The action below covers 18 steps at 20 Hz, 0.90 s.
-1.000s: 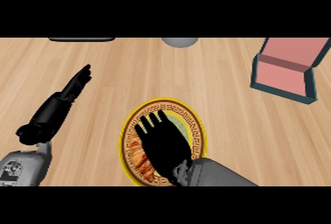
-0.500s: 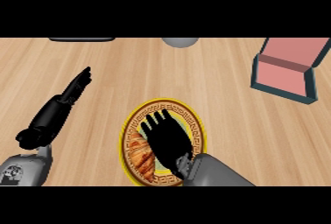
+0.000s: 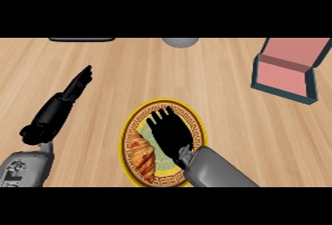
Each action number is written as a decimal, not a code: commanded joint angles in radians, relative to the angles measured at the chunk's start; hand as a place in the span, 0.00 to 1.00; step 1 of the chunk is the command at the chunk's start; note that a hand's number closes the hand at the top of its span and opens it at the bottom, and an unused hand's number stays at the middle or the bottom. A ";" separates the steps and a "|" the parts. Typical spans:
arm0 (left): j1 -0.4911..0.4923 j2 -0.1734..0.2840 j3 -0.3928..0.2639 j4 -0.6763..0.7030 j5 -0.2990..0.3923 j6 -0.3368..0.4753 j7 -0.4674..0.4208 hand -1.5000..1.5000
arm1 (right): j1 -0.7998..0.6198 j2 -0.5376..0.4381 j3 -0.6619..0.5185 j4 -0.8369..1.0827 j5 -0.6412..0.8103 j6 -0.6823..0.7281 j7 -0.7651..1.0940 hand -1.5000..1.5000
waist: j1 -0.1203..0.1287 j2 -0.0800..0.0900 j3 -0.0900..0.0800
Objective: Pick the lemon from the plate and place it in the cardboard box
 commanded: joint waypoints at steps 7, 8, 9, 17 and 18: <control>0.005 -0.025 0.005 -0.022 -0.019 0.000 0.015 0.50 | -0.027 0.003 0.038 0.151 0.119 -0.255 -0.230 1.00 | 0.007 0.002 0.000; -0.034 -0.017 0.020 0.044 -0.024 -0.009 -0.013 0.50 | -0.005 0.012 0.037 0.060 0.116 -0.200 -0.218 1.00 | -0.002 0.001 0.000; -0.035 -0.001 0.037 0.059 -0.015 -0.024 -0.028 0.50 | -0.044 0.002 0.011 0.126 0.127 -0.252 -0.263 1.00 | 0.001 0.002 0.000; -0.043 -0.012 0.037 -0.001 -0.012 -0.016 0.050 0.50 | 0.114 -0.296 -0.175 -0.073 -0.138 -0.265 -0.671 1.00 | -0.020 0.001 0.001; -0.009 -0.046 0.015 -0.022 -0.026 0.007 0.037 0.50 | 0.124 -0.296 -0.188 -0.049 -0.131 -0.296 -0.689 1.00 | -0.008 0.000 0.001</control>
